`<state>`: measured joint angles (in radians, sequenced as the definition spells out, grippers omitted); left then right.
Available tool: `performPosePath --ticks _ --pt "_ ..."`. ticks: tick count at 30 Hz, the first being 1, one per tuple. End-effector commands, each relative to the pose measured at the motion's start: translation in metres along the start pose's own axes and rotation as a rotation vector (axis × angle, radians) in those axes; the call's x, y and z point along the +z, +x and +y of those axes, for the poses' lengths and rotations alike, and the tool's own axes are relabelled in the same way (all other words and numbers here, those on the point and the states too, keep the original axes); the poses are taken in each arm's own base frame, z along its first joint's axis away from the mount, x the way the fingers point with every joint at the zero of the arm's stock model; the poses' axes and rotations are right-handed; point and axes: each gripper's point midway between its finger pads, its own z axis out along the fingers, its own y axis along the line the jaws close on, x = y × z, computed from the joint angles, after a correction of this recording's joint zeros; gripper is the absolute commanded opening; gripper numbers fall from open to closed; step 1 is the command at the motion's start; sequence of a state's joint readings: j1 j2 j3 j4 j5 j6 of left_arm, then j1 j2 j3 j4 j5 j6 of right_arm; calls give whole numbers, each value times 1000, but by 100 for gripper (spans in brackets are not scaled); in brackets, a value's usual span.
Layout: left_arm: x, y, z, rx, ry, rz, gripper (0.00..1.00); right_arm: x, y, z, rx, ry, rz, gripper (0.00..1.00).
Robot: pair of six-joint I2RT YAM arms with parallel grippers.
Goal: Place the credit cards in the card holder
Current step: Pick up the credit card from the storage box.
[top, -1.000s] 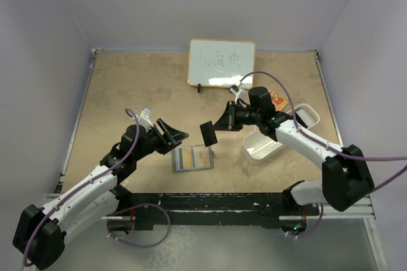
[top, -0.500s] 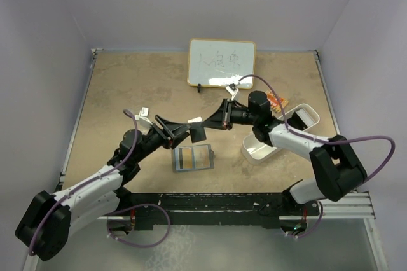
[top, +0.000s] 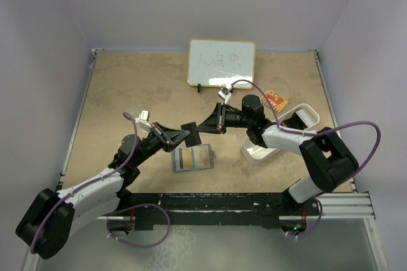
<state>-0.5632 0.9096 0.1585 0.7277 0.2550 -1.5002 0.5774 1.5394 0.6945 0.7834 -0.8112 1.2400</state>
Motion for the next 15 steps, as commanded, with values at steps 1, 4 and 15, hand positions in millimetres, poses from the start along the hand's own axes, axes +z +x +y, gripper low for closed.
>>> performPosePath --ticks 1,4,15 --pt "-6 0 -6 70 56 -12 0 0 14 -9 -64 35 45 0" --pt "-13 5 2 81 69 -2 0 -4 19 -21 -69 75 37 4" --pt "-31 16 49 97 -18 23 0 -15 34 -59 -63 216 60 29"
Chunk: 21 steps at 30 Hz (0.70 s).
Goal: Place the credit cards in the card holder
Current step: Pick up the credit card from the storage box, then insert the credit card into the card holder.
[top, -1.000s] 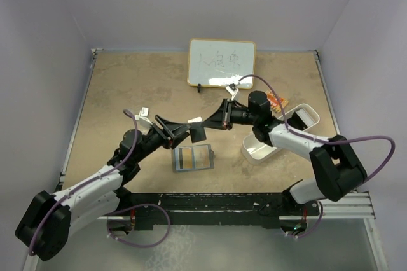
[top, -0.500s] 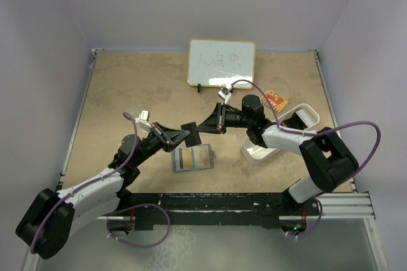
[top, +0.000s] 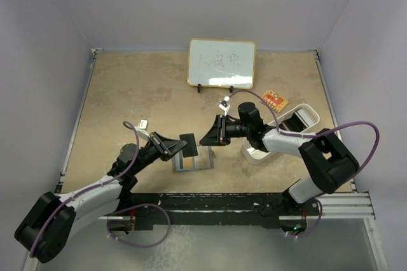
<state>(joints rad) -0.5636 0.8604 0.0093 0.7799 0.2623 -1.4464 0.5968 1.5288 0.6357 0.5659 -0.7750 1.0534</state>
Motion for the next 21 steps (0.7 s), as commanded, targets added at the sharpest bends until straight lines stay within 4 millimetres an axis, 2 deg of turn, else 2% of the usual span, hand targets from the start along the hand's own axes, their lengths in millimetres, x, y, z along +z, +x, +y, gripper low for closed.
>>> performPosePath --ticks 1,6,14,21 --pt "-9 6 11 61 14 9 0 -5 0 -7 -63 59 -17 29" --pt "-8 8 34 100 -82 28 0 -10 -6 -16 -91 162 -36 28" --pt "-4 5 44 145 -157 36 0 -21 -15 -22 -164 304 -56 27" --pt "1 1 58 181 -252 43 0 -19 -13 -37 -255 463 -7 27"
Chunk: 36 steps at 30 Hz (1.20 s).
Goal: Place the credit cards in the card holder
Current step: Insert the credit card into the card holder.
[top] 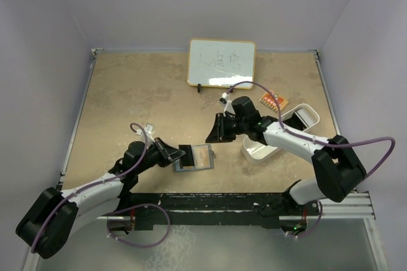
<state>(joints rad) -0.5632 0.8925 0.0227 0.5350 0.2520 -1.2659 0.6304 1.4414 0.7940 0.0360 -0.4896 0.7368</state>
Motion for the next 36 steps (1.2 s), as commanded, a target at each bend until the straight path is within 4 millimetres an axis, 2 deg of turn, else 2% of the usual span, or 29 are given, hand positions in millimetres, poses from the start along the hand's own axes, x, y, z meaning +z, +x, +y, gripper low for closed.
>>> performPosePath --ticks 1,2,7,15,28,36 --pt "7 -10 -5 64 -20 -17 0 3 0 -8 -114 132 26 27" --pt "8 -10 -2 63 -36 -14 0 6 6 -14 -123 162 49 27" --pt "11 -11 3 71 -59 -12 0 14 7 -18 -186 251 74 27" --pt "16 -10 4 84 -61 3 0 21 16 -34 -235 354 115 29" --pt "20 -5 -1 73 -31 33 0 32 24 -46 -235 379 148 29" --pt "23 -2 -1 62 -19 51 0 35 26 -52 -230 390 155 22"
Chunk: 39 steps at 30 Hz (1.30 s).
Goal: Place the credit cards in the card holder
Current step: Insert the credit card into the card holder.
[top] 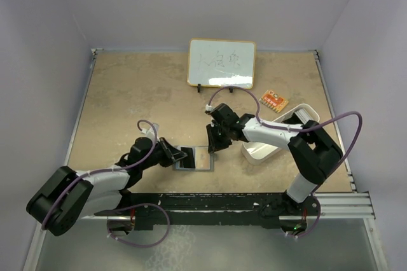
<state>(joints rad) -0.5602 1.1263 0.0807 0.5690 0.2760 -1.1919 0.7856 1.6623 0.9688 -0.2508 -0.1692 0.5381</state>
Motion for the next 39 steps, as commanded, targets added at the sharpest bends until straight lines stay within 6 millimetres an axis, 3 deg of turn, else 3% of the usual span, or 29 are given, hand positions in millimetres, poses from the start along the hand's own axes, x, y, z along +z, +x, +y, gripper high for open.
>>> performPosePath --ticks 1,8,16,19,39 --pt "4 -11 -29 29 99 -22 0 0 -8 1 -21 15 -20 21" --pt "7 -8 -28 25 96 2 0 2 -6 -2 -21 30 -12 19" --pt "7 -9 -19 15 55 -5 0 -29 -17 5 -33 78 -68 29" --pt "7 -10 -19 21 47 -9 0 -35 -17 3 -32 116 -93 38" --pt "6 -9 -20 47 31 4 0 -13 12 -4 5 211 -40 41"
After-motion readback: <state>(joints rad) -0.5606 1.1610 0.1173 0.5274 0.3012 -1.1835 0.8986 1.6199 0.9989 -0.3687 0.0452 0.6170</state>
